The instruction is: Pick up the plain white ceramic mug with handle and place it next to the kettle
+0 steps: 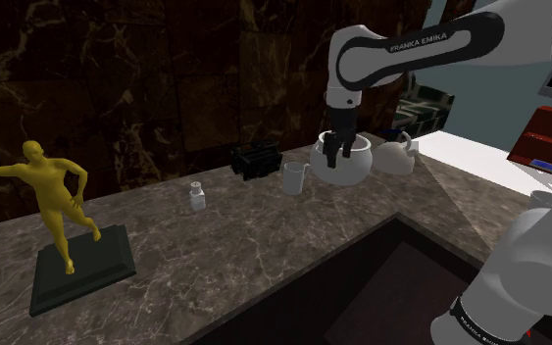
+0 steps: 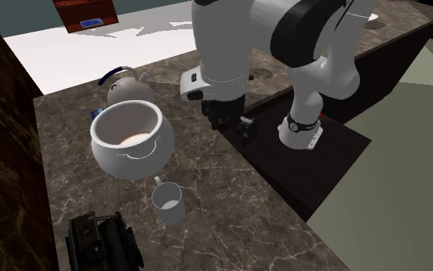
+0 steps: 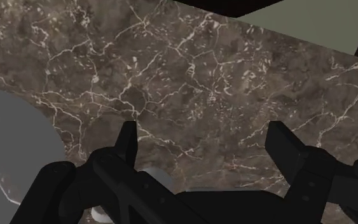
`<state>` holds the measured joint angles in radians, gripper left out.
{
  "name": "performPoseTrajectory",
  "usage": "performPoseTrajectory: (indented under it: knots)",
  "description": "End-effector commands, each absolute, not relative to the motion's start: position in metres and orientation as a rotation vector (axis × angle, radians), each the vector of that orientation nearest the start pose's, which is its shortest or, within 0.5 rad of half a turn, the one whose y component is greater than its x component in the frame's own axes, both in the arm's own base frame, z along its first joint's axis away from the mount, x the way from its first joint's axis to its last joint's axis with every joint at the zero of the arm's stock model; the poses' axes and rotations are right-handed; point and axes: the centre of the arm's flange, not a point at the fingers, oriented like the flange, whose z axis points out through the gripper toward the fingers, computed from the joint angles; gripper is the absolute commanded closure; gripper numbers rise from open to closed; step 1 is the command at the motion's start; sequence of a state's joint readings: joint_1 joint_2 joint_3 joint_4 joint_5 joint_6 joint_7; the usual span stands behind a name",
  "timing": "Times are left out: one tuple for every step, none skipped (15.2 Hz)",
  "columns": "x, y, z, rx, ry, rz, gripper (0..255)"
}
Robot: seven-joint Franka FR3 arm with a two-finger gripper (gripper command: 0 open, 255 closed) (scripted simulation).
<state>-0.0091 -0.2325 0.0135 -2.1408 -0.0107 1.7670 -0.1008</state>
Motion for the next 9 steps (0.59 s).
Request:
performPoseTrajectory:
  knots:
    - [0.495, 0.003, 0.476, -3.139, -0.169, 0.228, 0]
    - [0.507, 0.004, 0.470, -3.140, -0.169, 0.230, 0]
    - [0.519, 0.004, 0.464, -3.142, -0.170, 0.233, 0]
    - [0.531, 0.005, 0.457, -3.143, -0.170, 0.236, 0]
    - [0.542, 0.005, 0.451, -3.145, -0.170, 0.238, 0]
    - [0.554, 0.006, 0.445, -3.146, -0.170, 0.241, 0]
    - [0.566, 0.006, 0.439, -3.148, -0.171, 0.244, 0]
    - [0.578, 0.007, 0.432, -3.149, -0.171, 0.246, 0]
    - [0.590, 0.007, 0.426, -3.151, -0.171, 0.249, 0]
